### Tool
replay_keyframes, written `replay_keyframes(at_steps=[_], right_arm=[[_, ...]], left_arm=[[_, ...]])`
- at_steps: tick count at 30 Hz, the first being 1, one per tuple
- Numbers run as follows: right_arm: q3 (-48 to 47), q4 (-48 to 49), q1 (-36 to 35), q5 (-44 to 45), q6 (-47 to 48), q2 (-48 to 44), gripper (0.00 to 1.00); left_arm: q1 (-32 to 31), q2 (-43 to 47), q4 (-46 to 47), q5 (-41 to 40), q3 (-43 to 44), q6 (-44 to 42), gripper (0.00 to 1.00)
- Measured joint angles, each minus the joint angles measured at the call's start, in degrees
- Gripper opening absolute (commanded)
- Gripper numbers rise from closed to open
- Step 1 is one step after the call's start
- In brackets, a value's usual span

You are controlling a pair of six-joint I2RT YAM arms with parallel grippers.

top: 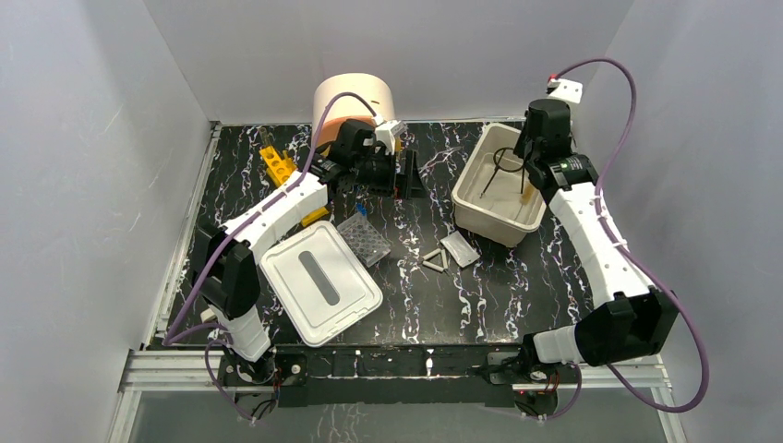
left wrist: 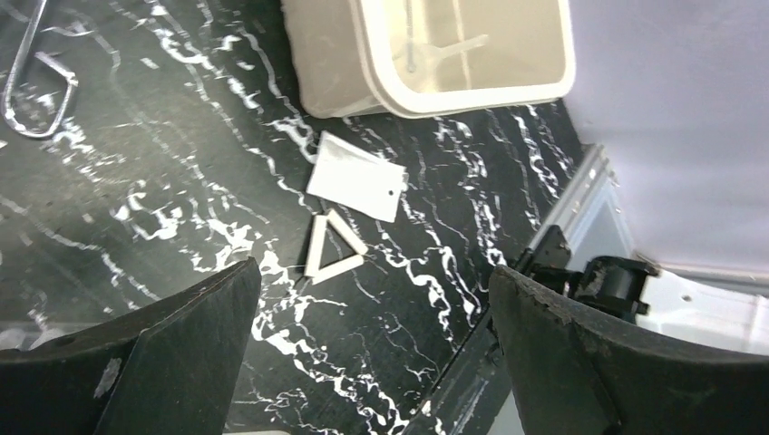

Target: Organize the chemistry lab equipment

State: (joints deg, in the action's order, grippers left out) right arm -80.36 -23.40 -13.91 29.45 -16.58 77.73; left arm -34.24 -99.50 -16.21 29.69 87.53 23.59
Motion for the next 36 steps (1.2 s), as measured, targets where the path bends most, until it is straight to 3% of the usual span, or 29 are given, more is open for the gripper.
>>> replay_keyframes(at_steps=[4,8,18,28,36], right_arm=[[0.0,-0.68,-0.35,-6.43,-0.63,0.7,0.18],[-2.75,-2.16,-1.9,-11.52,-1.86,4.13,0.4],[-19.56,-5.33,-10.6,-13.94,-12.94,24.13,0.49],[-49.27,-19.96,-13.09,-8.46,-24.46,53.35,0.62],[-62.95,-30.84,-13.7,-4.17,-32.52,66.1,0.62]], left_arm=[[-0.02,-0.02,-3.26,-6.99,0.24,-0.42,0.96],[0.0,-0.02,-5.88,-12.98,1.7,-0.66,0.95],[0.61,0.04,-10.34,-24.59,4.02,1.42,0.92],[4.44,6.95,-12.83,-28.15,0.13,3.5,0.93],[4.57,11.72,-13.25,-30.58,-2.12,2.97,0.94]])
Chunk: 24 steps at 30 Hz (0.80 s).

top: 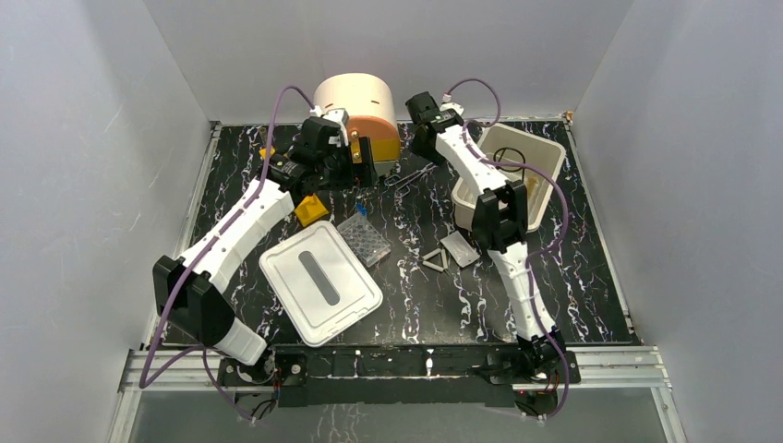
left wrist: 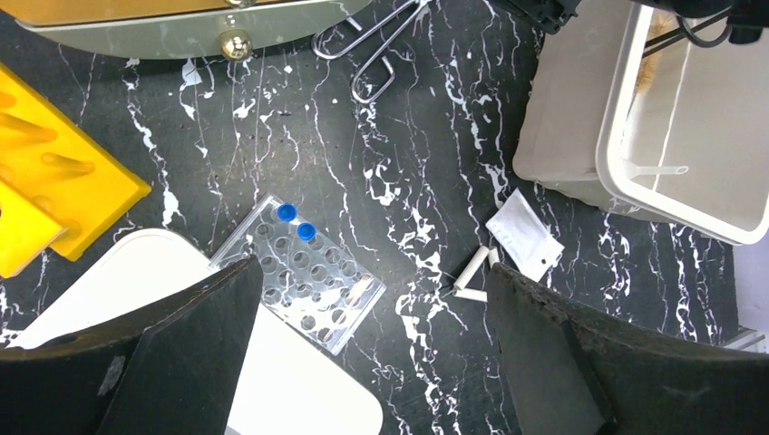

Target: Organize the chemistry lab equipment

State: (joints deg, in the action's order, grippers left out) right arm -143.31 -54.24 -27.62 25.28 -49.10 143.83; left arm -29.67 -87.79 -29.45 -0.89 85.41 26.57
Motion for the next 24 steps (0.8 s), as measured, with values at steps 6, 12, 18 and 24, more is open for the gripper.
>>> replay_keyframes(at_steps=[6,12,18,24], right_arm=[[-5.64,-5.64,-0.15,3.04,-2.8,5.92,0.62],[-5.88,-7.45,-0.28,3.54,-3.32,8.31,0.62],[-6.19,-6.49,-0.68,3.48,-0.96,9.86,0.62],[-8.02,-5.81,-1.36,3.13,1.46,10.99,0.62]], left_arm=[[0.55,0.5,-0.61,-0.9,-1.55,-0.66,0.94],[1.11,0.5,-1.05,-1.92,-2.05,-0.83,0.95],[1.44,0.5,-1.03,-1.9,-2.03,-0.87,0.95],[1.51,0.5,-1.09,-1.88,-2.05,-1.05,0.95]])
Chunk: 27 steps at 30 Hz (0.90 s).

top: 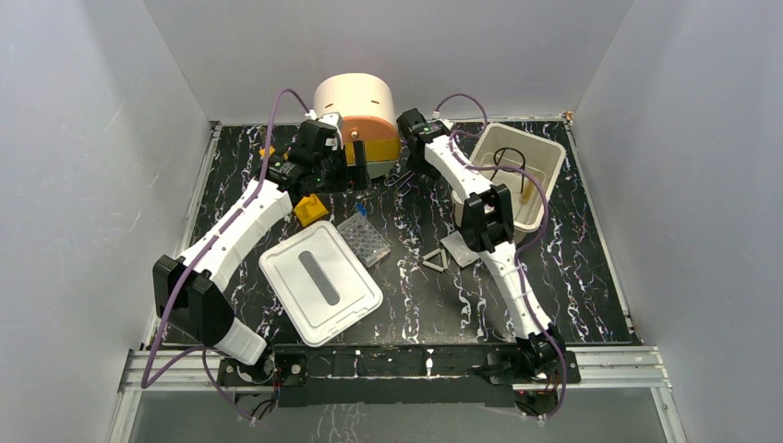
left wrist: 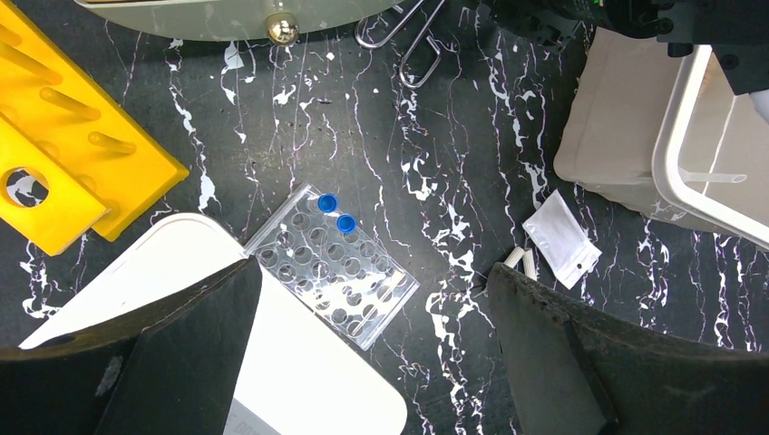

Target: Organize the chemistry lab equipment

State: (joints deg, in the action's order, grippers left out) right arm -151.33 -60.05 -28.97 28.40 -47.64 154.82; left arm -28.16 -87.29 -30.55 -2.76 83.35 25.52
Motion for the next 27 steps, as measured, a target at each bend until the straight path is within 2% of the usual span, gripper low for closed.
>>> replay_keyframes(at_steps=[4,12,15,21,27], right_arm=[[-0.02,0.98,-0.09,-0.09,0.39,-0.26,0.62],[9.46,9.25,0.37,-2.27,2.03,-6.58,0.62],[8.31,10.27,0.9,-3.54,2.67,-6.32,0.62],[-1.95,9.66,1.6,-4.81,4.28,-1.27,0.62],[-2.54,9.16,1.7,-4.55,6.12,1.64,0.61]], left_arm=[[0.09,0.0,0.0,0.0,0.0,0.0,0.95],[0.31,0.0,-0.02,0.09,0.0,0.0,0.95],[0.33,0.0,-0.02,0.07,-0.11,0.0,0.96],[0.39,0.0,-0.39,0.07,-0.17,0.0,0.95],[0.63,0.0,-0.42,0.15,-0.17,0.0,0.96]])
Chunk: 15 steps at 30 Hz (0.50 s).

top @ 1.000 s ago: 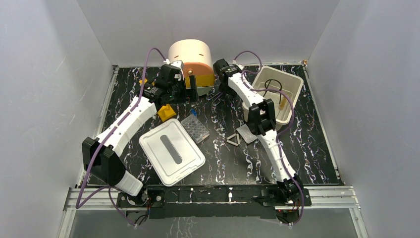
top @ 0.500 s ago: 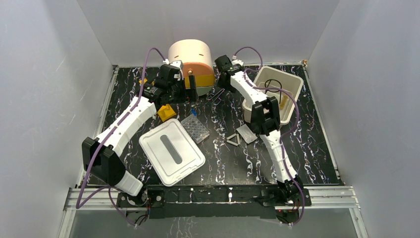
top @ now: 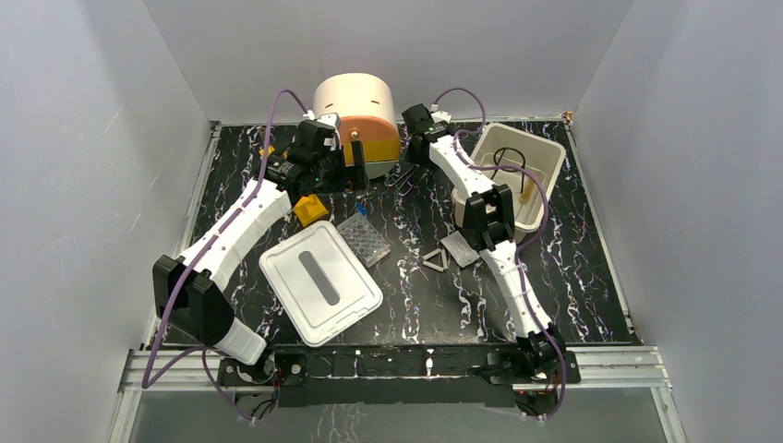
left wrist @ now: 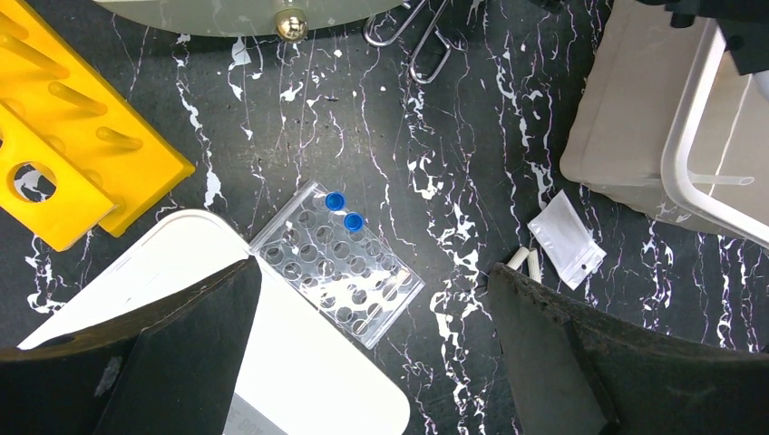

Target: Organize the chemistry lab equipment

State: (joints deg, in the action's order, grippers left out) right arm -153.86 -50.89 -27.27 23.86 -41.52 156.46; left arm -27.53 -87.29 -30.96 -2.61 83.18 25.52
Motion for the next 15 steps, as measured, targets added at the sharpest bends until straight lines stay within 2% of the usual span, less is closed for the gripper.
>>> replay_keyframes(at_steps=[3,5,7,9,15], right_arm=[[0.0,-0.09,-0.02,0.39,1.09,0.83,0.6],[0.0,-0.15,-0.07,0.5,1.53,0.83,0.56],[0.0,-0.2,-0.13,0.74,1.95,0.9,0.44],[0.0,-0.55,-0.13,1.07,2.75,0.94,0.24],[-0.02,-1.31,-0.11,1.36,5.79,0.98,0.07]], left_arm=[[0.0,0.0,0.0,0.07,0.0,0.0,0.96],[0.0,0.0,0.0,0.13,0.0,0.02,0.96],[0.0,0.0,0.0,0.22,0.0,0.0,0.96],[0.0,0.0,0.0,0.28,0.0,0.02,0.96],[0.04,0.0,0.0,0.48,0.0,0.02,0.96]])
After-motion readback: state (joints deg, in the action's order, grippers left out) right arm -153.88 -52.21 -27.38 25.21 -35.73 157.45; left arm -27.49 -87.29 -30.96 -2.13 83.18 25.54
